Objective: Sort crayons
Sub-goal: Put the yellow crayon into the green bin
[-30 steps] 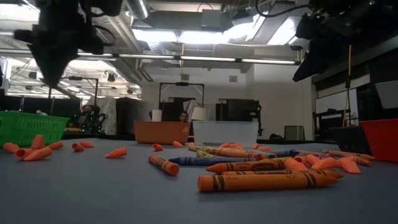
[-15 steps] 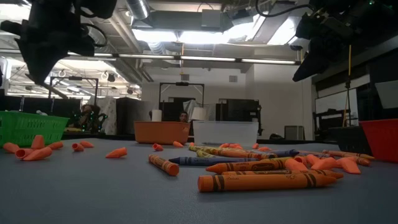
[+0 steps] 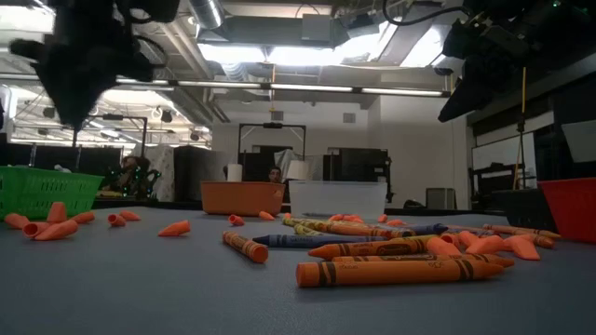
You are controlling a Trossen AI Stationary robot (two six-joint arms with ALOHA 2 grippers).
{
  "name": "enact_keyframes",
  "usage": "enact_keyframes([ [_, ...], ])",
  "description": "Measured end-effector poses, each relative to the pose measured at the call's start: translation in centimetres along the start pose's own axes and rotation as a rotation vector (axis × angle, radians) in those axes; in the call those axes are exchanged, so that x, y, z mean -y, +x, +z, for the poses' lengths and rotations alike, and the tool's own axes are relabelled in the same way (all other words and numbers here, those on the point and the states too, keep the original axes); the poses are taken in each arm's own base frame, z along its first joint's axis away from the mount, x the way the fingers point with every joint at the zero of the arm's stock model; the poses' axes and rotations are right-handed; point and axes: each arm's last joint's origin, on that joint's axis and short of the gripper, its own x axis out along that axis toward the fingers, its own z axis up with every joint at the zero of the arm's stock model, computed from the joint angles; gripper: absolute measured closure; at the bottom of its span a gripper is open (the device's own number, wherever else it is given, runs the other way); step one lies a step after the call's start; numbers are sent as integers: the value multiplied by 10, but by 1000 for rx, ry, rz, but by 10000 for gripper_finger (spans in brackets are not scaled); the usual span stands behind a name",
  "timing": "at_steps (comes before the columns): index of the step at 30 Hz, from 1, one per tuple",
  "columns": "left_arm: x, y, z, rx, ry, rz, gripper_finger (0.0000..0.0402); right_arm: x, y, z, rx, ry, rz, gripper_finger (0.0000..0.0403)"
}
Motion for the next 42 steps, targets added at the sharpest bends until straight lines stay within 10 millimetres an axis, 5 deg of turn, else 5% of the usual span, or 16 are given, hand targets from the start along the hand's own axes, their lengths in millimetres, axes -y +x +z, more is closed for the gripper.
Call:
enact_keyframes([
  [17,100,-14,24,517,266,-666,311,0,0,0,1,-1,0,283],
  [28,159,32,6,186,72,-836,311,0,0,0,1,0,0,283],
  [42,186,62,-10,-16,-116,-865,311,0,0,0,1,0,0,283],
])
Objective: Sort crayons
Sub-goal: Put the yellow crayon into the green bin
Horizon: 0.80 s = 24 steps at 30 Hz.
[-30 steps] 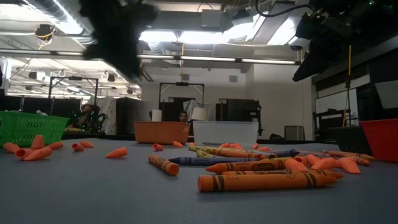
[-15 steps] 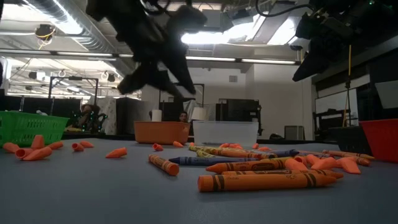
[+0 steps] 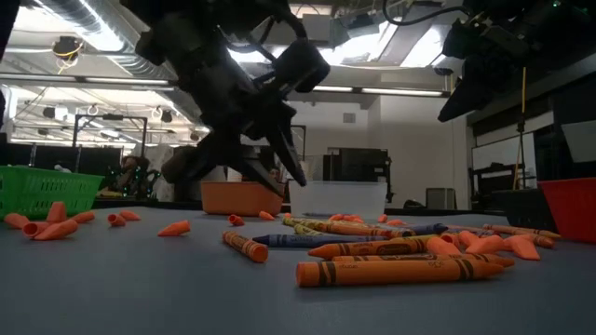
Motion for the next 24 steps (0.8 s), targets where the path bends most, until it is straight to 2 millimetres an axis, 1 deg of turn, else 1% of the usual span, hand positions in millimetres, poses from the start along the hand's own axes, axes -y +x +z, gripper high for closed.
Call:
enact_keyframes([
  [6,-2,5,-2,-2,-107,1,312,0,0,0,0,0,0,283],
  [8,0,9,-2,-2,-136,-25,312,0,0,0,0,0,0,283],
  [11,2,11,-2,-2,-163,-51,312,0,0,0,0,0,0,283],
  [18,2,14,-2,-13,-240,-54,312,0,0,0,1,0,0,283],
  [24,21,10,-1,-15,-241,-104,312,0,0,0,0,0,0,283],
])
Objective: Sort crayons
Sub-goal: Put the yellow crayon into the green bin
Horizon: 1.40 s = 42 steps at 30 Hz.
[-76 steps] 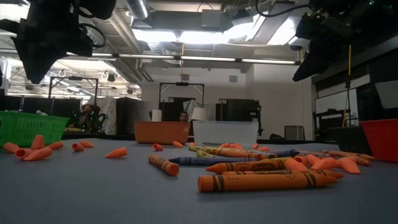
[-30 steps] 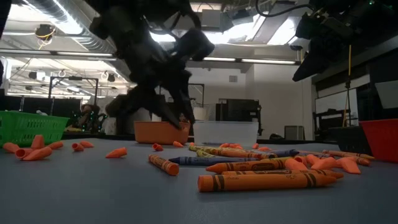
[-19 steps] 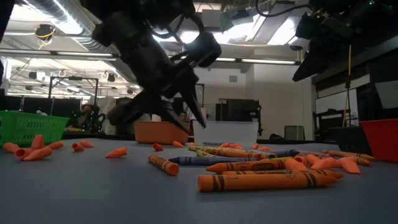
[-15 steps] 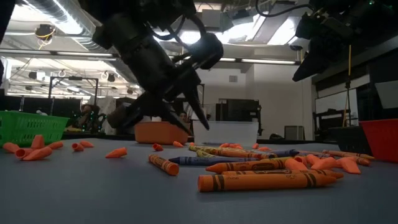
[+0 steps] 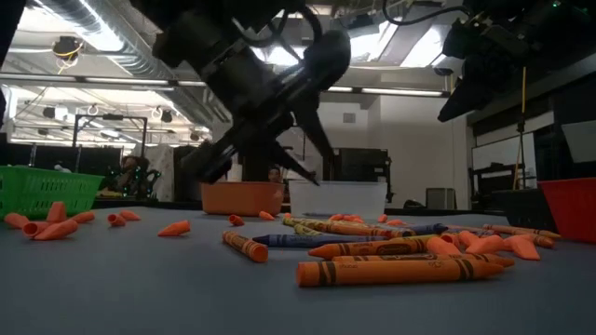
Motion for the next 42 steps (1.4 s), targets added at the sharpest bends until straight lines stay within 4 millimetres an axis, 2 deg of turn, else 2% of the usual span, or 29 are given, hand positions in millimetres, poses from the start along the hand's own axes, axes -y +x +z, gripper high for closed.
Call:
enact_keyframes([
  [9,24,-9,-2,47,10,75,323,0,0,0,0,0,0,283],
  [16,38,-21,-9,115,42,199,324,0,0,0,0,0,0,283],
  [20,35,-11,-15,149,63,228,324,0,0,0,0,0,0,283],
  [28,12,27,-20,115,72,339,324,0,0,0,-2,0,0,283],
  [42,2,29,-17,152,68,422,324,0,0,0,-1,-1,0,283],
])
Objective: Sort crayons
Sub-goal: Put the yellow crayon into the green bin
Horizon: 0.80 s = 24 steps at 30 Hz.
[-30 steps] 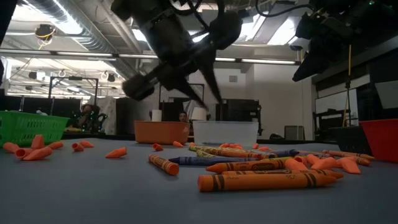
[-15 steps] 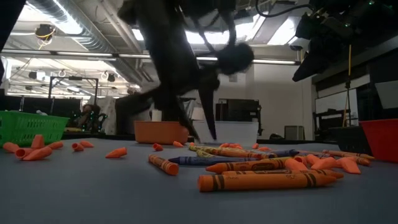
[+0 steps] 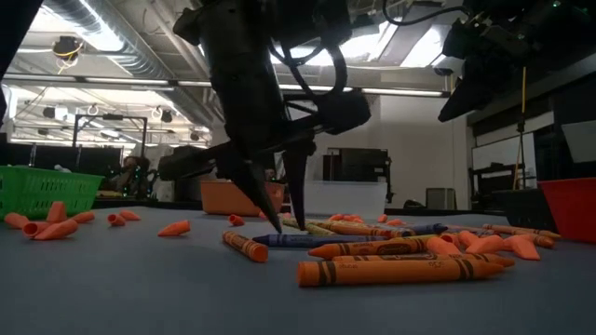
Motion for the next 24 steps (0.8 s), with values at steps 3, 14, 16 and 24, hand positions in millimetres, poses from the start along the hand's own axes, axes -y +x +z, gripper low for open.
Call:
enact_keyframes([
  [3,1,0,0,-2,-4,-14,324,0,0,0,0,0,0,283],
  [14,10,0,3,-13,-37,-99,324,0,0,0,0,0,0,283],
  [16,12,0,4,-13,-40,-110,324,0,0,0,0,0,0,283],
  [24,15,0,5,67,-50,-151,324,0,0,0,0,0,0,283],
])
